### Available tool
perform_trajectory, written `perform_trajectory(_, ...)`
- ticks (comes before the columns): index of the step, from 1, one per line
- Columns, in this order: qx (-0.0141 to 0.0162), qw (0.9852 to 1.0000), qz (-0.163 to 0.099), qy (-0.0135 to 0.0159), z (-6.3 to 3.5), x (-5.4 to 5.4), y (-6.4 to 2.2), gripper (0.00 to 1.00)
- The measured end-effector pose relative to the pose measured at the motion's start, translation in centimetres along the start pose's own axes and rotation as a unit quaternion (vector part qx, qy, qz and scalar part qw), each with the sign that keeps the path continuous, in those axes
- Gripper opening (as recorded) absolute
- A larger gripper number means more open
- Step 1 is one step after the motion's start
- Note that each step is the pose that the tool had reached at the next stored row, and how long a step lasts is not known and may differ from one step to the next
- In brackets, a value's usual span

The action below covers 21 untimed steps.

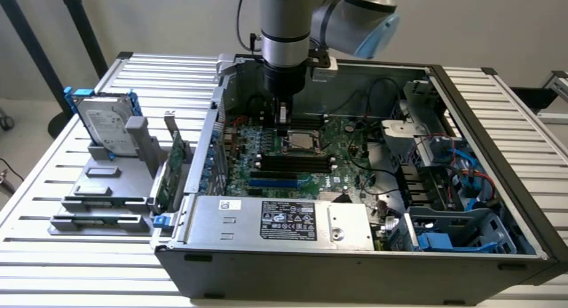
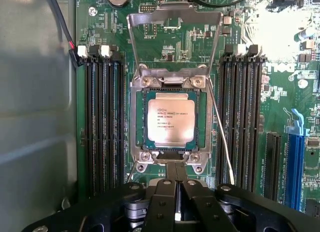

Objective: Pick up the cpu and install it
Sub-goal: 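Place the cpu into insertion slot, then close the cpu cover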

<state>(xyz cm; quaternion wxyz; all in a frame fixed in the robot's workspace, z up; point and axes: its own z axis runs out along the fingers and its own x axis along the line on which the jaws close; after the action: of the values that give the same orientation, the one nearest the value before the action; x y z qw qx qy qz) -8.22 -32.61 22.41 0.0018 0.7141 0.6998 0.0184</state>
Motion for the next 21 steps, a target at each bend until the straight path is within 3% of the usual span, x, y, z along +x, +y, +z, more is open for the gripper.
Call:
perform_trajectory(14,0.0000,1.0000,0.000,-0.0001,0.00,0.0,0.05,0.11)
perform_trajectory(16,0.0006,1.0000,0.000,0.0000,0.01,0.0,0.58,0.11)
perform_trajectory(21,0.0060,1.0000,0.000,0.0004,-0.30,0.0,2.80,0.11)
